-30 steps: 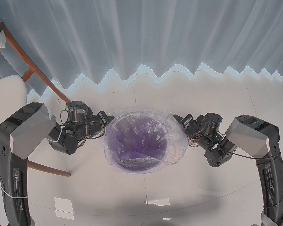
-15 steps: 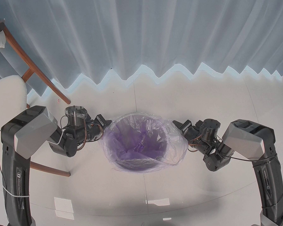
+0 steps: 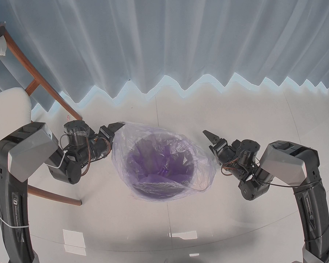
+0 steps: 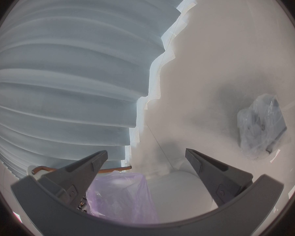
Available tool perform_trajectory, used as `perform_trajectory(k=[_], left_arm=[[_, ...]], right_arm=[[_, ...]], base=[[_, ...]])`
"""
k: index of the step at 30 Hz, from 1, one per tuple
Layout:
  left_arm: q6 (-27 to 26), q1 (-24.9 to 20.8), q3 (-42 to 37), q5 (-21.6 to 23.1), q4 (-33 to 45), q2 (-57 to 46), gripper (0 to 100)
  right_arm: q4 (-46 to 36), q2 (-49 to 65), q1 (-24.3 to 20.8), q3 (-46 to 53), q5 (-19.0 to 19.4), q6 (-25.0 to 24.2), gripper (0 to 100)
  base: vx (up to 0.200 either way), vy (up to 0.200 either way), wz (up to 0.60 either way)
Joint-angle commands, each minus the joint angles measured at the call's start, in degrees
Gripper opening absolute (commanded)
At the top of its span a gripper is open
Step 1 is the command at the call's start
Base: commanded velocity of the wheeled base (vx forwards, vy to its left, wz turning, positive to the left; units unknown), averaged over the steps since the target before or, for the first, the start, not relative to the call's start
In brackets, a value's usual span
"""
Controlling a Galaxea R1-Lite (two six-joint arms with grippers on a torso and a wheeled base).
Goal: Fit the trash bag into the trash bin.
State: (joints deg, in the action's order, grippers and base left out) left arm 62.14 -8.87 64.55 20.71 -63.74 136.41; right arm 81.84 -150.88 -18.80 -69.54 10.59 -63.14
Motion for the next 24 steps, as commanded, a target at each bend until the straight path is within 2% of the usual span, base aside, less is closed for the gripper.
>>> perform_trajectory(k=[1,7,8,9,10,13,24], left_arm=[[4.40,2.02,-4.61,2.75,-2.79,-5.90,100],[5.45,2.28,-12.43,7.50,-6.66,-12.14,100],[5.63,2.02,-14.98,10.93,-6.13,-13.89,100],[5.63,1.93,-15.15,11.10,-6.13,-13.89,100],[5.54,1.14,-16.12,12.25,-5.86,-14.07,100],[5.36,0.53,-16.21,12.34,-5.86,-13.37,100],[5.19,3.25,-12.52,12.25,-5.78,-6.60,100]], right_arm=[[1.40,0.94,0.78,1.95,-0.13,-0.15,100],[2.72,4.46,0.60,5.73,0.57,-1.20,100],[3.86,6.13,0.43,8.19,2.50,-3.40,100],[3.95,6.21,0.43,8.45,2.68,-3.57,100],[5.26,7.27,0.43,11.00,5.58,-4.89,100],[7.99,7.45,0.43,13.20,8.30,-4.63,100],[8.08,7.27,0.52,13.11,8.30,-4.63,100]], base=[[0.000,0.000,0.00],[0.000,0.000,0.00],[0.000,0.000,0.00],[0.000,0.000,0.00],[0.000,0.000,0.00],[0.000,0.000,0.00],[0.000,0.000,0.00]])
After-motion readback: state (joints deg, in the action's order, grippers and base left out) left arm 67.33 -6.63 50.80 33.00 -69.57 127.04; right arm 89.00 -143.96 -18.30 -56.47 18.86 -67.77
